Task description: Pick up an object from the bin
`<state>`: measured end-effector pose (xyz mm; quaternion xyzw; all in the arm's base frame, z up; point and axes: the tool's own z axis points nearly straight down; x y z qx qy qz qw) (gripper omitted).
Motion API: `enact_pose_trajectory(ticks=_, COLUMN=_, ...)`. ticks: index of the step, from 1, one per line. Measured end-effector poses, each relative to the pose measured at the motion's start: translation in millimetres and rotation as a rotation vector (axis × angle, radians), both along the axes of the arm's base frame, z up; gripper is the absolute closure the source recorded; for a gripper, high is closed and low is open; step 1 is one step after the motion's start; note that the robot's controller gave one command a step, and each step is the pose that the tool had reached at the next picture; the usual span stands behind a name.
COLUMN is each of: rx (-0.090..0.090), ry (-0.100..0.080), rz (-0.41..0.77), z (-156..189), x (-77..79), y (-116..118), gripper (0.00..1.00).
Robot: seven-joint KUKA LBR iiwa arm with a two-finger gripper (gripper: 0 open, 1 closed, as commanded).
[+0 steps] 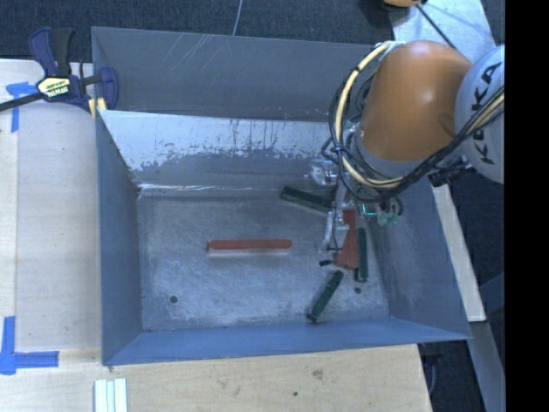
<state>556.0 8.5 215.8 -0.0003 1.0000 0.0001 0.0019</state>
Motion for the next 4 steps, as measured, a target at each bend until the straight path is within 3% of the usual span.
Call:
enact_pose_trajectory(ticks=1, rx=-0.001, ry=-0.009, rz=0.028, z=-42, x=11.2, y=7, gripper=0.0)
enact_pose_trajectory(ticks=2, rx=0.0, ry=-0.001, rz=0.06, z=-145, x=-10.8, y=32, gripper=1.0)
enact_pose_trajectory(ticks=3, rx=0.0, ry=-0.001, rz=0.06, z=-145, x=-10.8, y=32, gripper=1.0)
enact_pose_trajectory(ticks=4, rx=-0.001, ry=0.008, rz=0.122, z=-111, x=-12.6, y=33, gripper=1.0)
